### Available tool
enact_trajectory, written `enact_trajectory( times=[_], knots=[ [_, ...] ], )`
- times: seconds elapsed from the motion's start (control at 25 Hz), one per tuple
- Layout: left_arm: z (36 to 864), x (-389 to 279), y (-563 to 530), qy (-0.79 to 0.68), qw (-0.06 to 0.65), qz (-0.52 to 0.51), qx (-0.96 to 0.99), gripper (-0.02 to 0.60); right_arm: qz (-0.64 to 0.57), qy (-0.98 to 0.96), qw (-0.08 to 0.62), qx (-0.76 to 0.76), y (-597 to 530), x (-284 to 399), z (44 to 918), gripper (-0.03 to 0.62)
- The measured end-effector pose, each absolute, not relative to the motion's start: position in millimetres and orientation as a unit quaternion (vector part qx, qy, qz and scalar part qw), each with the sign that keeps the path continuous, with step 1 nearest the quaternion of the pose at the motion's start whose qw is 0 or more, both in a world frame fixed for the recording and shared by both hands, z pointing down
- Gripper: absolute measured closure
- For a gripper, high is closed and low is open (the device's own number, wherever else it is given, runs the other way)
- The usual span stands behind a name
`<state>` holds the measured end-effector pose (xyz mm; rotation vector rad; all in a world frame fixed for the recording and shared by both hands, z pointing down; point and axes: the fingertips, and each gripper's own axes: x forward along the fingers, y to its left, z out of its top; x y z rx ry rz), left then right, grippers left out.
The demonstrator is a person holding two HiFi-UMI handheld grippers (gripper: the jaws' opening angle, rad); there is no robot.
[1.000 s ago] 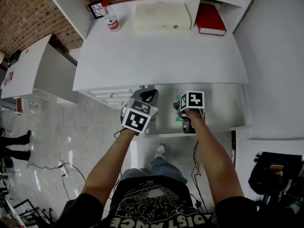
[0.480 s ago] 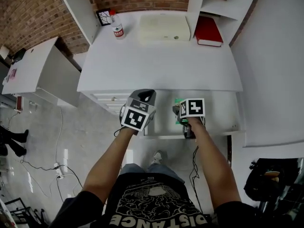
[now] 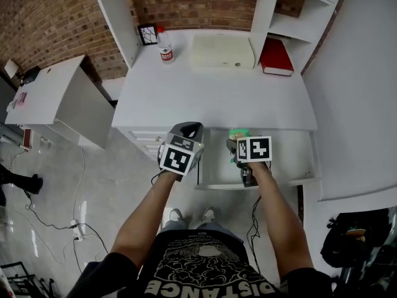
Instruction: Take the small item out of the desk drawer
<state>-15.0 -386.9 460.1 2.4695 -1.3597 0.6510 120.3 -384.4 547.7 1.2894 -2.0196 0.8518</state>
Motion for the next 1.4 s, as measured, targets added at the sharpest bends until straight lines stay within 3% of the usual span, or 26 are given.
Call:
enact_trajectory(
  times=[0.76, 1.4],
  knots=[
    [405.2, -105.1, -389.2, -0.473, 0.082, 0.192, 0.856, 0.580, 0.189, -0.815, 0.163, 0.522, -401.2, 26.0, 405.2, 0.247],
    [359.8, -180.4, -390.7, -0.492, 0.048, 0.156, 0.855, 0.580, 0.082, -0.819, 0.094, 0.559, -393.7, -28.5, 326.2, 0.247]
  ],
)
